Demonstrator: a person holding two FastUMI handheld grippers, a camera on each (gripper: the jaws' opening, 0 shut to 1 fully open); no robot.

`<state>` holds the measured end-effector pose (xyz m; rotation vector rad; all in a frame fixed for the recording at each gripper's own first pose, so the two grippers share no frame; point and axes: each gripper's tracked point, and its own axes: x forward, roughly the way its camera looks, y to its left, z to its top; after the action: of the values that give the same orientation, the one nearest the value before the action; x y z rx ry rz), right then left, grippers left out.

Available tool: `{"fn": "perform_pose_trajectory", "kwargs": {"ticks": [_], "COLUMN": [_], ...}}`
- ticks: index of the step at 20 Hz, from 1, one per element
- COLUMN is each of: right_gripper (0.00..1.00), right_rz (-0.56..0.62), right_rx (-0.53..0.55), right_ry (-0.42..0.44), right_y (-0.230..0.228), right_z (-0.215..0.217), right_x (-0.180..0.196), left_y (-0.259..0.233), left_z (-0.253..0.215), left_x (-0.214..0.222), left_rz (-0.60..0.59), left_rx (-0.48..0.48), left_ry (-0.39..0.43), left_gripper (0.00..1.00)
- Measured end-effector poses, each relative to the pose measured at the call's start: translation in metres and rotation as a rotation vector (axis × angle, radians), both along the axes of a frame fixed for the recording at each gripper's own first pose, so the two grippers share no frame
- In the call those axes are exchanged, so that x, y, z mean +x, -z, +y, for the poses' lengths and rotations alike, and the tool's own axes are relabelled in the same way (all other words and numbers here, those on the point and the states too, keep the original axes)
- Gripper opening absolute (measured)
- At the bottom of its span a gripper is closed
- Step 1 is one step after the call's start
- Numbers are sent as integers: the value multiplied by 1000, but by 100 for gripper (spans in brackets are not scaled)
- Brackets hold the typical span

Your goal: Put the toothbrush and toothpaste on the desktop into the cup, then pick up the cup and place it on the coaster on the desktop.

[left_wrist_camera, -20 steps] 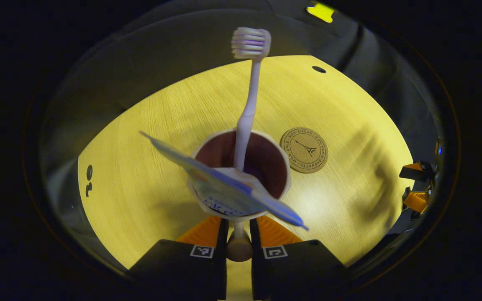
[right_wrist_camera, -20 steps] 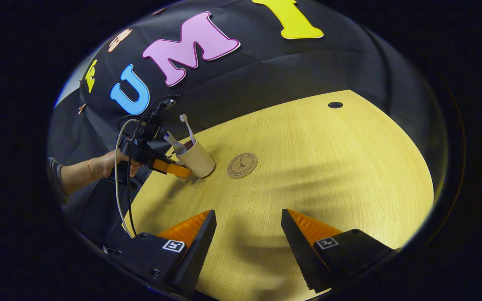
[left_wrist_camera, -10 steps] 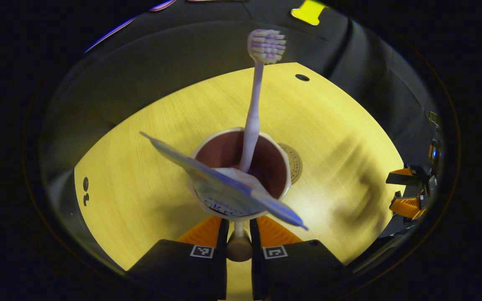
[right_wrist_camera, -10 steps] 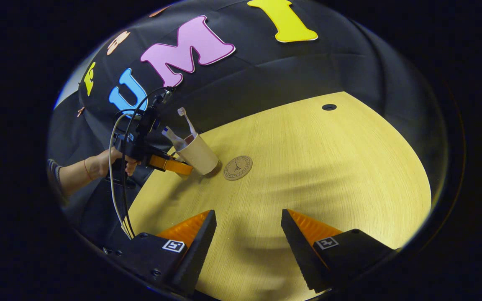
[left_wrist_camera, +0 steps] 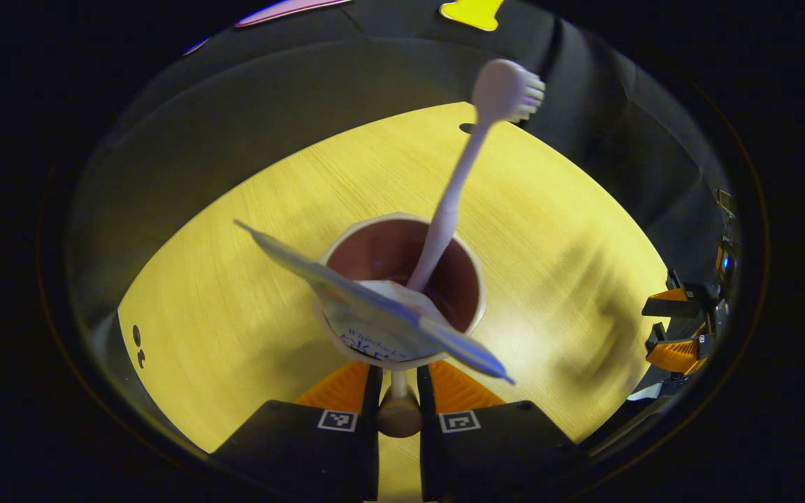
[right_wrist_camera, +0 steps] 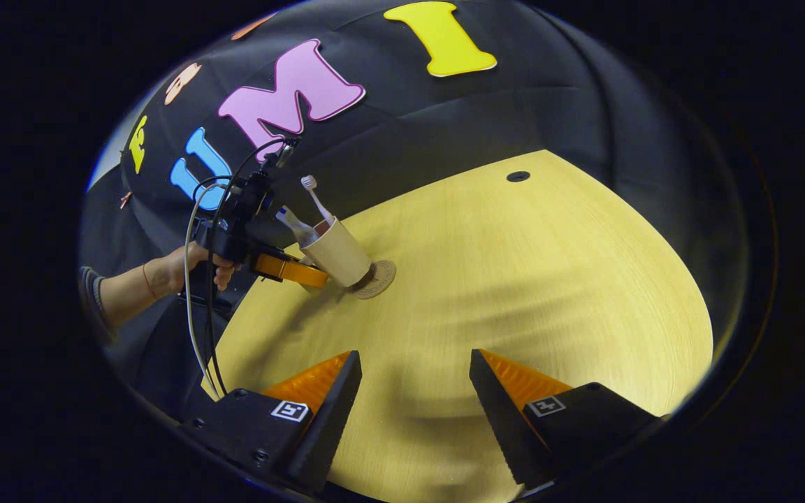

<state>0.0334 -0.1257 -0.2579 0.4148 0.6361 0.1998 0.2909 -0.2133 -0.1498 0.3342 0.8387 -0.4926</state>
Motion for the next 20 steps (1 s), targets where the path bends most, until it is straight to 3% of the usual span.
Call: {"fn": "perform_pose_trajectory", "kwargs": {"ticks": [3, 4, 7, 8, 17, 18, 20], "right_gripper": [96, 96, 96, 96, 96, 96, 96], "right_rz": [8, 11, 20, 22, 29, 31, 33], "right_rx": [3, 5, 7, 8, 28, 29, 31], "right_ry": [28, 35, 47, 48, 65, 65, 68], "right_y": [3, 3, 7, 8, 11, 12, 12], "right_z": [-15, -18, -25, -26, -36, -37, -38], "right_x": [-8, -9, -14, -14, -6, -5, -5], "left_y": [6, 9, 12, 12, 19, 18, 15], "left_z": [-6, -9, -12, -13, -15, -16, -15], "left_x": [4, 6, 9, 8, 10, 11, 9], "left_rz": [4, 5, 9, 12, 21, 17, 6], "left_rx": [9, 10, 13, 10, 16, 16, 12], "left_ry": [-3, -6, -15, -16, -26, -23, -16], "left_gripper": [28, 33, 32, 28, 29, 34, 57]}}
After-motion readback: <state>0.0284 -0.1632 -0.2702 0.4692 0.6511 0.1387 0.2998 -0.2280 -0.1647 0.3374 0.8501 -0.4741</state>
